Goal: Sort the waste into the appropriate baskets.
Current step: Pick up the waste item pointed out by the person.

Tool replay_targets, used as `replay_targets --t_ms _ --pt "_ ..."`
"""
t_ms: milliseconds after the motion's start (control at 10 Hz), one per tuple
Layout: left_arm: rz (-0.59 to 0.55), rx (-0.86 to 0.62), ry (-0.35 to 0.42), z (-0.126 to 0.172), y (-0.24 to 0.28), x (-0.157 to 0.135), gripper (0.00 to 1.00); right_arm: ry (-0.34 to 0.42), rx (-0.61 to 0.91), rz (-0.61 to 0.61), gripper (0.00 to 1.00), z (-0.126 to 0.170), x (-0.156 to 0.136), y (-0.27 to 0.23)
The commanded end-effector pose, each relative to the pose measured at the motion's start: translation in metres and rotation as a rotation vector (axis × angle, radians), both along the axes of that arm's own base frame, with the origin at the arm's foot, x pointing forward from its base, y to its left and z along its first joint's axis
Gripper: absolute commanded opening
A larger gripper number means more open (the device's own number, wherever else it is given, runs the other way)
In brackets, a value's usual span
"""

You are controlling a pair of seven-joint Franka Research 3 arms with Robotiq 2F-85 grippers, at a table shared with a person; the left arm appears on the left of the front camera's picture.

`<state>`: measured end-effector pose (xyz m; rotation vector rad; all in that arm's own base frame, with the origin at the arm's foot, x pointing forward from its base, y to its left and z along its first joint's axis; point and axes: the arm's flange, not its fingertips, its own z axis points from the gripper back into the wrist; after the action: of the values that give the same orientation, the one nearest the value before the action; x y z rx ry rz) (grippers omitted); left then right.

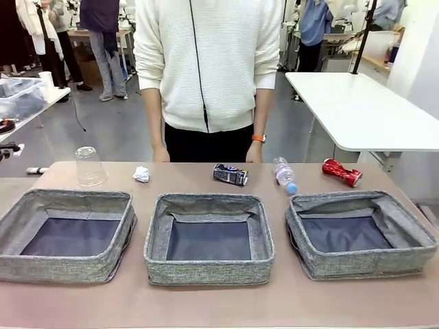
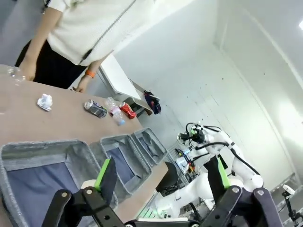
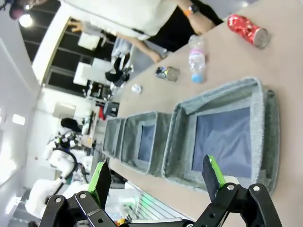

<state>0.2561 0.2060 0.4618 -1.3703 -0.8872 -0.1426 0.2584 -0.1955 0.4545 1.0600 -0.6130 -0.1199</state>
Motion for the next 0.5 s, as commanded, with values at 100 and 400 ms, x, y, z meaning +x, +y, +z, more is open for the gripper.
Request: replay_targets --t_ms 100,400 --pt "-0.004 0.025 -0.029 0.0084 -0.0007 -0.0049 1.00 -0.042 -0.024 0.017 1.00 0.0107 -0.0063 0.0018" --pt "-0.004 0.025 -0.029 0.0084 -0.0007 -0.0049 1.00 -0.042 -0.024 0.017 1.00 0.0107 -0.0063 0.0018"
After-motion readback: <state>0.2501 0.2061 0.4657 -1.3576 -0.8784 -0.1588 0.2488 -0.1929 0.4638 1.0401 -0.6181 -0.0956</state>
